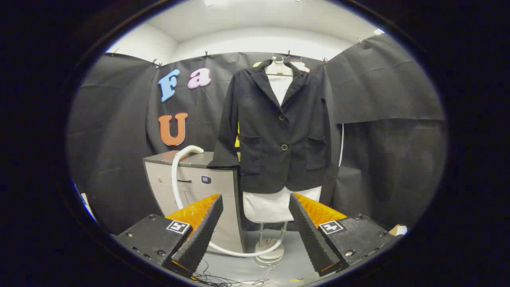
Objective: Iron the clothes twice with a garment steamer, once on the left side and once on the right side.
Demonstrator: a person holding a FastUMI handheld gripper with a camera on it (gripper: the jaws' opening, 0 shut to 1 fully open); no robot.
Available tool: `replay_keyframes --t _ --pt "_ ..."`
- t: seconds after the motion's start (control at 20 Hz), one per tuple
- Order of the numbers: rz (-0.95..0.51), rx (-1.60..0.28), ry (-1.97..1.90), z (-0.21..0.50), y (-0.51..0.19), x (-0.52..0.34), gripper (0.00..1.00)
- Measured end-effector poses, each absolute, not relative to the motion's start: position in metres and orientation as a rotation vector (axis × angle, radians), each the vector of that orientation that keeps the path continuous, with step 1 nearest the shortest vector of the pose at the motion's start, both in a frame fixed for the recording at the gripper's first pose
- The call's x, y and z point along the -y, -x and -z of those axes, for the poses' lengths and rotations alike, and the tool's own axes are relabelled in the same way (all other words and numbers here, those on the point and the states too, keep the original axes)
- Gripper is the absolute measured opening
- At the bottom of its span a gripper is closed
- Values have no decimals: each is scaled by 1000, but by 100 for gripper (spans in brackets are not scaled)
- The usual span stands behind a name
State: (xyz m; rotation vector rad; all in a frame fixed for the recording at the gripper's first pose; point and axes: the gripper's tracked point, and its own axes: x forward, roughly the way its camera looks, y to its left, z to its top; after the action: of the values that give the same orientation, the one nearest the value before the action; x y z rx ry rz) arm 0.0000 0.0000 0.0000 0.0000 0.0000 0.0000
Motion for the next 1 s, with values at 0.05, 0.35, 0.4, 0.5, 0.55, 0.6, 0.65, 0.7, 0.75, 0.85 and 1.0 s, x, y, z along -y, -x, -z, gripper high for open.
replay_keyframes --t 0.05,0.35,0.4,0.5,0.55,0.6,0.65,0.7,0.75,0.85,1.0 --pt "-4 0 -1 -1 0 -2 100" --pt "-19 -6 0 0 0 -11 100" --pt "-21 -5 2 0 -1 -12 100" --pt "-24 -6 4 0 -2 -13 100" --pt "-25 -5 3 -1 -3 -14 100" --pt "-25 -5 4 -1 -4 -15 100" --pt "-23 -7 5 -2 -6 -15 100" --pt "-22 -10 4 -1 -9 -16 100" --pt "-23 -12 3 -3 -13 -17 100" --pt "-23 -14 0 -7 -23 -23 100" --pt "-27 -19 -9 -21 -47 -38 100"
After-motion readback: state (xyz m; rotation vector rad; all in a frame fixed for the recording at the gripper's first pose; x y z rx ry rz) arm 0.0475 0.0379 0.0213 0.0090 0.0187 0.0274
